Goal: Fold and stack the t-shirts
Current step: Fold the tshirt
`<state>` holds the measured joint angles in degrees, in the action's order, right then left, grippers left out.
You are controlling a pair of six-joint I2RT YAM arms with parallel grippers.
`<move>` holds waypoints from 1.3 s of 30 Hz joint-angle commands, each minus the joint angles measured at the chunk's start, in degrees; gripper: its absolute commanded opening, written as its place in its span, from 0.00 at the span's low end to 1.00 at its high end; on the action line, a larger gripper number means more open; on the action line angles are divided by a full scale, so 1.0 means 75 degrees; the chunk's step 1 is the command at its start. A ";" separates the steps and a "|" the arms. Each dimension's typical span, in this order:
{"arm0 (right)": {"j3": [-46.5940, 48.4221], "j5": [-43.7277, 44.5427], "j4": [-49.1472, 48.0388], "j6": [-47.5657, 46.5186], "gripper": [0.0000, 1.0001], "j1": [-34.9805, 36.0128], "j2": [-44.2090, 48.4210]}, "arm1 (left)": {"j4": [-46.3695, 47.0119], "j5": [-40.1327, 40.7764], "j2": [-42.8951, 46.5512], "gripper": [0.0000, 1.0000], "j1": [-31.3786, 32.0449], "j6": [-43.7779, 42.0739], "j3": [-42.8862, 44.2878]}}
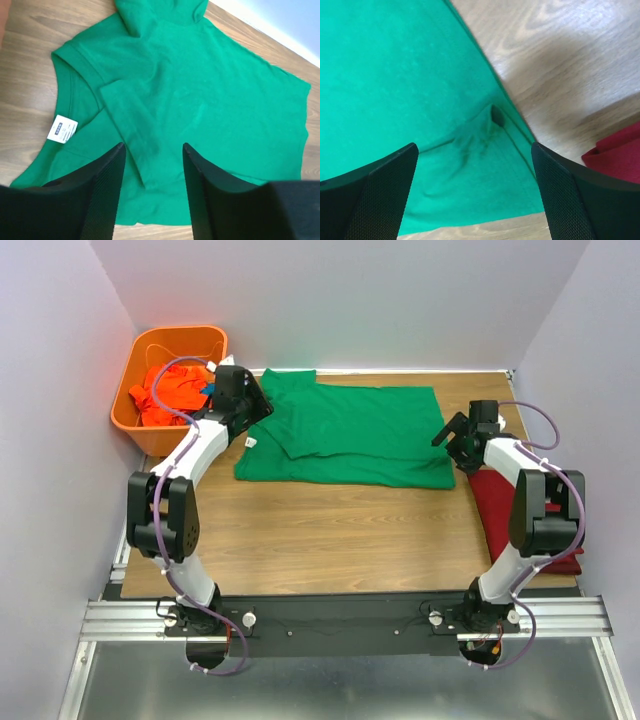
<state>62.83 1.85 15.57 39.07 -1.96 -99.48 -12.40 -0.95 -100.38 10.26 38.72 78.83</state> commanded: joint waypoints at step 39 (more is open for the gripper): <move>-0.2096 0.0703 -0.0073 0.0510 0.57 0.0085 0.1171 | 0.0728 0.1357 0.1490 0.44 -0.0173 0.1388 -0.4194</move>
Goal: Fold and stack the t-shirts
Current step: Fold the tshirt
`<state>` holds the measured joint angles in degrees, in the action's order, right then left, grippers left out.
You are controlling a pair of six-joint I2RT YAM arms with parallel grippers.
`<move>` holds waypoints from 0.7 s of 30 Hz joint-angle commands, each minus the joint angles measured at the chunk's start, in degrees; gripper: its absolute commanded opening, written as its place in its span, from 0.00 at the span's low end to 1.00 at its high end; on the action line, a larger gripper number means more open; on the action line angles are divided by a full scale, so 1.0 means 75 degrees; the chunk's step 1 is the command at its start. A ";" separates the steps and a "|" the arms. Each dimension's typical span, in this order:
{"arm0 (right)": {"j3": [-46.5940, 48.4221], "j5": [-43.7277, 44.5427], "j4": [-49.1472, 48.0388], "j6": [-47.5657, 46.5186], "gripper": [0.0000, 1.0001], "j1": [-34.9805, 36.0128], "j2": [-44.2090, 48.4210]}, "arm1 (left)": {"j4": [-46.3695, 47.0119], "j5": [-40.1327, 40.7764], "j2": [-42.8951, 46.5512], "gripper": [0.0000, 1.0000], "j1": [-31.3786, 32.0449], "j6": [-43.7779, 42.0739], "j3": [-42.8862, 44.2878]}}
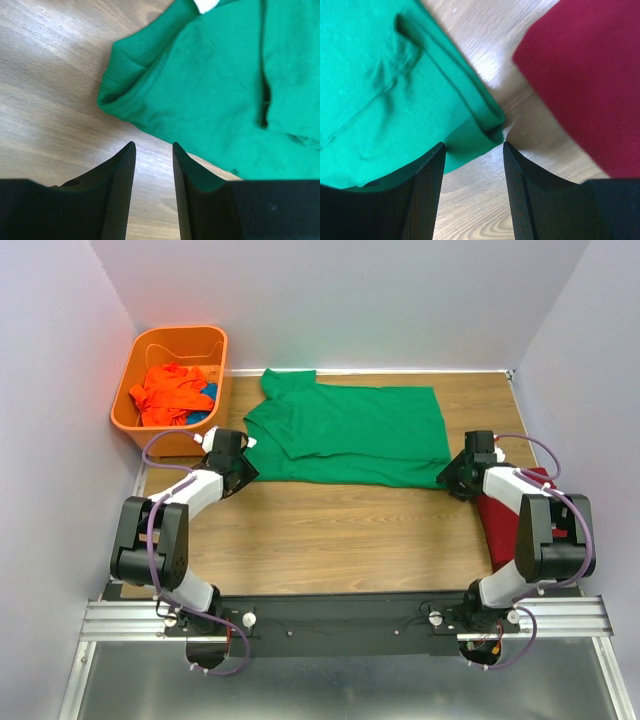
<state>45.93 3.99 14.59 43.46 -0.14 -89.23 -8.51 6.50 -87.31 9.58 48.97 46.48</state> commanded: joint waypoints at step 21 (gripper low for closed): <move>0.0391 0.0277 0.0000 -0.0182 0.34 -0.0262 -0.0501 | 0.0315 0.0961 -0.0874 0.44 -0.0223 0.0127 0.0506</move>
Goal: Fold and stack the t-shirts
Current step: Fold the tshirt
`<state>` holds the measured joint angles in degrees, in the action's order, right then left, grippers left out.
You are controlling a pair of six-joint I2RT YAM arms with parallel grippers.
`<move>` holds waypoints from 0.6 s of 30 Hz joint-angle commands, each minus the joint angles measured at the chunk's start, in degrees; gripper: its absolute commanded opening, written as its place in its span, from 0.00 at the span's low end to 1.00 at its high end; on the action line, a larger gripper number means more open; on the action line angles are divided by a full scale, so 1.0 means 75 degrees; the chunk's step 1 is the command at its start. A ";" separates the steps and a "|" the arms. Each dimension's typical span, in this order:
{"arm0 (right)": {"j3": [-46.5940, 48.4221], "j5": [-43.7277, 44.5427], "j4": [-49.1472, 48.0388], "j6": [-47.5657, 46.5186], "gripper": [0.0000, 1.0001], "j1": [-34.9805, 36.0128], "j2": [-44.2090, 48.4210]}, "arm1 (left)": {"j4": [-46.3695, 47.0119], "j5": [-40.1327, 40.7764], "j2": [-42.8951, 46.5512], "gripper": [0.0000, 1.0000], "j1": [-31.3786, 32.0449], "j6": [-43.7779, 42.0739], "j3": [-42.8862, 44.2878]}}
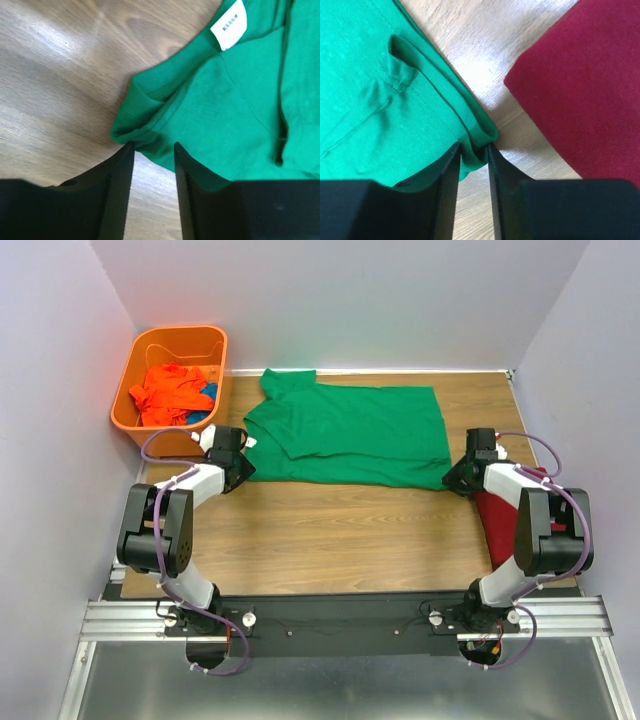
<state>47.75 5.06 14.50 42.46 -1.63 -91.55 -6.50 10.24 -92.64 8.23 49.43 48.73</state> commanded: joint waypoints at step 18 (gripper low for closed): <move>-0.0622 0.0205 0.0572 -0.0130 0.02 -0.0134 0.1141 | -0.1076 0.1354 0.1577 0.00 -0.0054 0.0112 -0.0331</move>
<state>46.04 5.04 15.44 41.93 -1.63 -86.96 -11.09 16.25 -86.98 8.25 49.54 49.80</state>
